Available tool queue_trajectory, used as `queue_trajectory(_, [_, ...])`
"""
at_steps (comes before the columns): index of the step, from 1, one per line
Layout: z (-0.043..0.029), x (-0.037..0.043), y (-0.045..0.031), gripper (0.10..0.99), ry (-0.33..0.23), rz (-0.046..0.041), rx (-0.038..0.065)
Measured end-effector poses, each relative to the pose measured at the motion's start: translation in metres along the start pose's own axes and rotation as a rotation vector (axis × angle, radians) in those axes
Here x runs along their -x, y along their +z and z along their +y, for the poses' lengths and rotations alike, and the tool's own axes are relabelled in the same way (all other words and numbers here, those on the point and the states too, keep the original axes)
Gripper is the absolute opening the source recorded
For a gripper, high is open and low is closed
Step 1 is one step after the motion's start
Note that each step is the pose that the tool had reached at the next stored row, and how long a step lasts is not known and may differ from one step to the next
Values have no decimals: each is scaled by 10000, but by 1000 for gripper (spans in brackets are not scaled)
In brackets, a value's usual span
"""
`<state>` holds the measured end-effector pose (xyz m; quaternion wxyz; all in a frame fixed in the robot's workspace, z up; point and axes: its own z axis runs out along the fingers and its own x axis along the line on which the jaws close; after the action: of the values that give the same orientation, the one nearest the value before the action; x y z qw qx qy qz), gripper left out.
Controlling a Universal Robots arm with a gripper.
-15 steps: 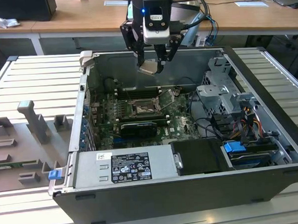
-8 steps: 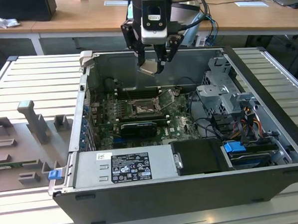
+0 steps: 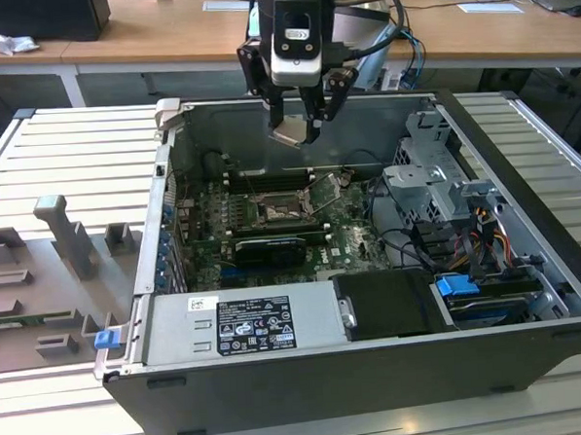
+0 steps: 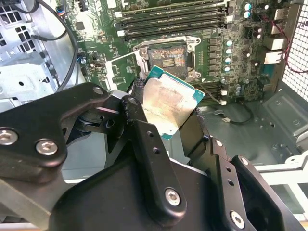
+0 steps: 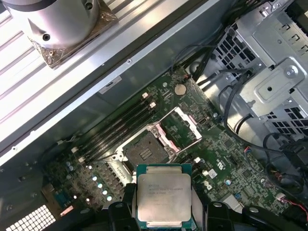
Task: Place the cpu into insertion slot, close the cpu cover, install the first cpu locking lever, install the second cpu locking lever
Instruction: 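Place the cpu into insertion slot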
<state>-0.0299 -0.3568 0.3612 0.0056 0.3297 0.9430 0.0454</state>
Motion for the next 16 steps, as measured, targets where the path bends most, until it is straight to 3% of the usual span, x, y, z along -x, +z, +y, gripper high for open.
queue_trajectory(16, [-3, 1, 23, 541, 95, -8, 1])
